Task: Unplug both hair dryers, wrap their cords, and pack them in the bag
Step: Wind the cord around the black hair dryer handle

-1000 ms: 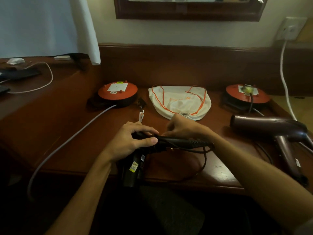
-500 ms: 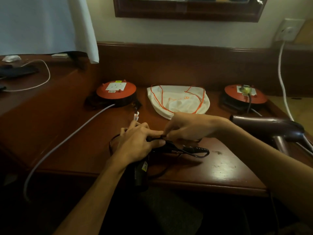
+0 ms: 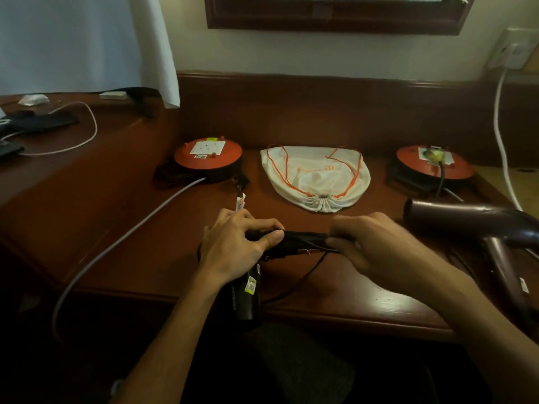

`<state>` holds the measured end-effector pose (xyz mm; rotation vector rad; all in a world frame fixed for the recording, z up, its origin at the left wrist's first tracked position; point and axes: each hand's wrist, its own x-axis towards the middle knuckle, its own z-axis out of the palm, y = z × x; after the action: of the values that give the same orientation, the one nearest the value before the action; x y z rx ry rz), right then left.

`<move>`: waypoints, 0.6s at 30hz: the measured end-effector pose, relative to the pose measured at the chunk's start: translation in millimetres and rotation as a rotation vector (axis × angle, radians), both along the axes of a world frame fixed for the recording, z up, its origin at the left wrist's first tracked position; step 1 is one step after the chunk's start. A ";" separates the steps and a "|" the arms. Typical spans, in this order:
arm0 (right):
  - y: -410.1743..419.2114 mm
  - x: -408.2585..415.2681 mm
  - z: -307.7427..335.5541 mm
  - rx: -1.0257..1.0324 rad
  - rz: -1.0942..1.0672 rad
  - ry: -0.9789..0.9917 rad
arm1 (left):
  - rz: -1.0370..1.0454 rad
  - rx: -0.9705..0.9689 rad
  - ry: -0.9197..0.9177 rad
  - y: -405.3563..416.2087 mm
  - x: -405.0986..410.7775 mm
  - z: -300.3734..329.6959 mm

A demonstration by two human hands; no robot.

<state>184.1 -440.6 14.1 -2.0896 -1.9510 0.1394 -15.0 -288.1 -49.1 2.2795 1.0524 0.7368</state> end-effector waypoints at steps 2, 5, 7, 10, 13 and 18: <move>-1.6 9.9 -4.9 0.123 -0.033 -0.083 | -0.006 -0.013 -0.011 1.7 0.0 0.0; -10.1 4.7 -18.1 0.216 0.075 0.063 | 0.027 -0.015 -0.039 2.8 1.9 0.1; -14.9 -9.3 -36.2 0.202 0.182 0.259 | 0.055 -0.039 -0.076 4.8 0.9 1.1; -12.8 -16.5 -69.7 0.071 0.203 0.334 | 0.025 -0.099 -0.099 6.8 -2.3 2.8; -3.9 -12.4 -92.5 0.120 0.222 0.086 | 0.038 -0.093 -0.078 3.3 0.6 5.2; 11.3 -11.1 -100.5 0.103 0.272 0.062 | 0.019 -0.070 -0.138 7.1 -1.3 -0.5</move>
<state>173.0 -429.3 -86.3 -1.7288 -2.1475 0.1530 -16.3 -281.0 -49.6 2.1293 1.0206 0.8391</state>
